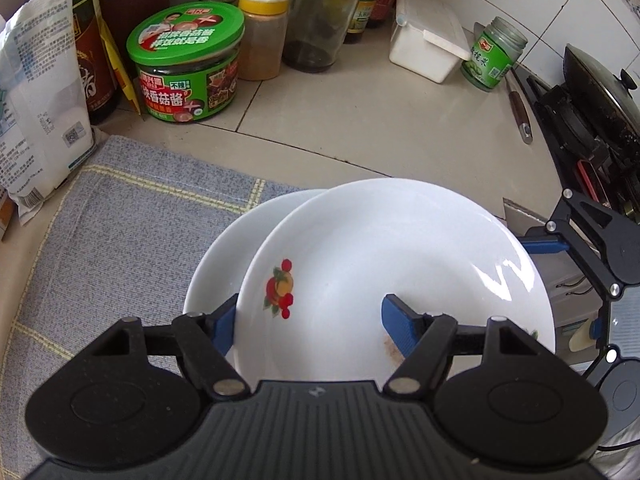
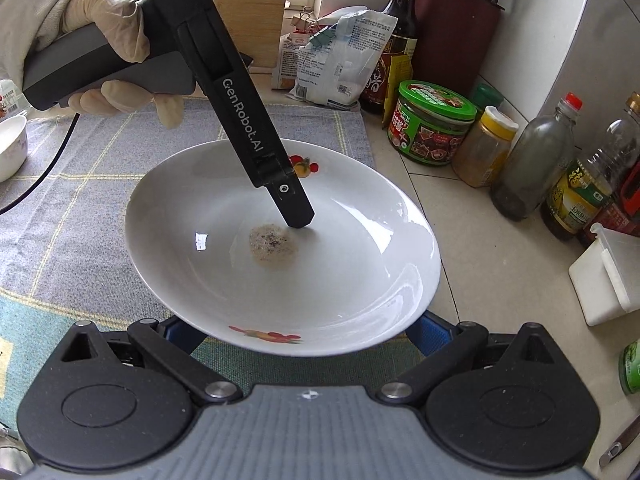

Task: Organize plates and bowls
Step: 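Lower the stained plate onto the plate stack and open the left gripper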

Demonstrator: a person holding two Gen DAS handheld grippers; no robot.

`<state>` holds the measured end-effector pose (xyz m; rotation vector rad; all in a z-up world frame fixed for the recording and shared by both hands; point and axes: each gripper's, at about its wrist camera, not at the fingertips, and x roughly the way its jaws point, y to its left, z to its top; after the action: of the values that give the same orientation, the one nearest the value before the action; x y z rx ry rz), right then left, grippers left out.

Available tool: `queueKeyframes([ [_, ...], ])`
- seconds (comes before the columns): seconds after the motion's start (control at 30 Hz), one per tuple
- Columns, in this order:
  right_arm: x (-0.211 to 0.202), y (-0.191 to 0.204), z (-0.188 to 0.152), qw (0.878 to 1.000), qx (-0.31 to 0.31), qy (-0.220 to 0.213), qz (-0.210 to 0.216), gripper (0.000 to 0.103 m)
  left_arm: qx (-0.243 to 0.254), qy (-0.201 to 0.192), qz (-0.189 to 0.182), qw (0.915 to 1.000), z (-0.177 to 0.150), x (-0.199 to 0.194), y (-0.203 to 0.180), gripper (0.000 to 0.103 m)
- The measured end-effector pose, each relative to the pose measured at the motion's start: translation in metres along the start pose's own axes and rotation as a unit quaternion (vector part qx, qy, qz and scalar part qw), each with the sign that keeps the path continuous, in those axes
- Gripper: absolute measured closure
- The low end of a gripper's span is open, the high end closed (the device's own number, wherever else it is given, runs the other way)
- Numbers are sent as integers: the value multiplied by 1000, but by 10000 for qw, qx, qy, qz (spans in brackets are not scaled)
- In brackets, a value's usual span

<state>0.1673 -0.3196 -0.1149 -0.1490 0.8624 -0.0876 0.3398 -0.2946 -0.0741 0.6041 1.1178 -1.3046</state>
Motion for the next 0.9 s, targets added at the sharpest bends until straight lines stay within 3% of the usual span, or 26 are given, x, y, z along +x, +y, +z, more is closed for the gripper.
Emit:
queueKeyframes([
  [0.43,6,2,0,9999,-66,121,66,0,-138,110,-35,9998,-2,11,6,30],
  [0.6,10,6,-1,9996,-241,175,31,0,-20,176,44,9998,-1,14,3,24],
  [0.9,10,6,-1,9994,-284,162,60,0,46,179,133,9997,-1,11,2,22],
])
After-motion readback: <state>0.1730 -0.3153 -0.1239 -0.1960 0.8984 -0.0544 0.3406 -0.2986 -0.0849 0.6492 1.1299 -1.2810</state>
